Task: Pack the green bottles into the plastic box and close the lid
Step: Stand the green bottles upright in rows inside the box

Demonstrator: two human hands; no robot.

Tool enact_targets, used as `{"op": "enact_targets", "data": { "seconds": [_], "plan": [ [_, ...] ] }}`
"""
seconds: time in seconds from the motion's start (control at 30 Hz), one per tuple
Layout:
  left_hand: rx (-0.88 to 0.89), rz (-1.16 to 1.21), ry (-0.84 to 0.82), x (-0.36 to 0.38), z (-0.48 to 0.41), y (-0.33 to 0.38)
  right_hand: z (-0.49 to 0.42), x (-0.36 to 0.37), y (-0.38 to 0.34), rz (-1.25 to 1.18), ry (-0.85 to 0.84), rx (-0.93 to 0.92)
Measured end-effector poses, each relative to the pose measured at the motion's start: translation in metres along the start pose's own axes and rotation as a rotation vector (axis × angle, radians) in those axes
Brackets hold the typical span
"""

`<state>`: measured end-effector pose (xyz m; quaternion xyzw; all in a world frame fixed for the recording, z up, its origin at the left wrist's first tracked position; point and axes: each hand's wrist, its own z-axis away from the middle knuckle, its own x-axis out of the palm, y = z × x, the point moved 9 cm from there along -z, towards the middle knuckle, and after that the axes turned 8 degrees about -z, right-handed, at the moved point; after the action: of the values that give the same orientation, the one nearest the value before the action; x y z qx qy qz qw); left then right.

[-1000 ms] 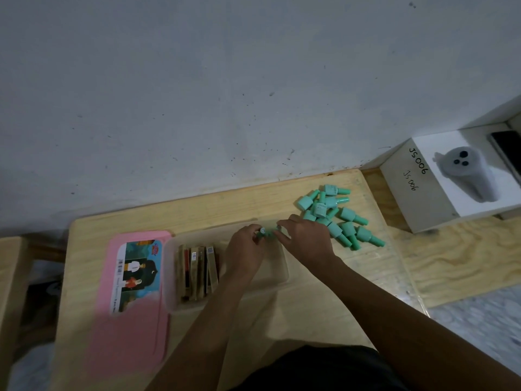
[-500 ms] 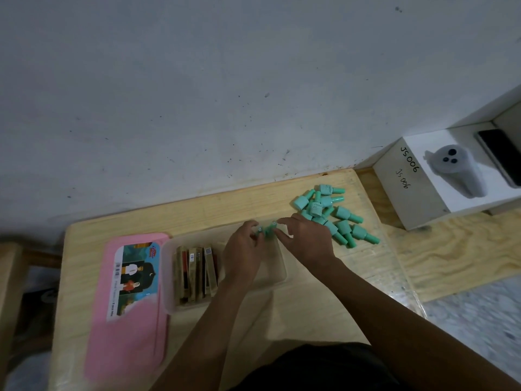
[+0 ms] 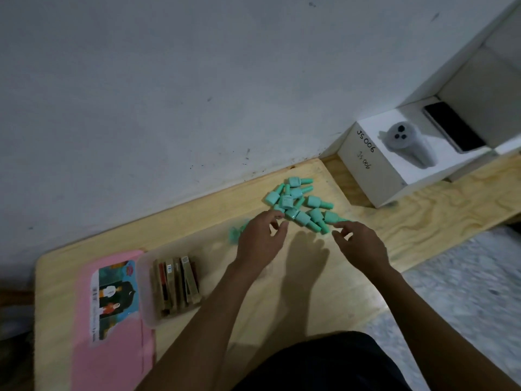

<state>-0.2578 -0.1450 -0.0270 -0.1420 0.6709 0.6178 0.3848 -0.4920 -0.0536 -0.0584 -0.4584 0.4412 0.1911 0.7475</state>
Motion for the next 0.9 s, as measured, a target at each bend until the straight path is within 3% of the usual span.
{"op": "enact_targets", "data": {
  "seconds": [0.33, 0.6, 0.9],
  "plan": [
    [-0.222, -0.277, -0.171, 0.063, -0.088, -0.013, -0.059, 0.027, 0.048, 0.062, -0.238, 0.037],
    [-0.4, -0.423, -0.187, 0.087, -0.114, -0.026, -0.089, 0.025, 0.046, 0.015, -0.274, -0.031],
    [-0.385, -0.296, -0.222, 0.096, -0.122, -0.025, -0.094, -0.015, 0.036, -0.352, -0.094, -0.003]
  ]
}}
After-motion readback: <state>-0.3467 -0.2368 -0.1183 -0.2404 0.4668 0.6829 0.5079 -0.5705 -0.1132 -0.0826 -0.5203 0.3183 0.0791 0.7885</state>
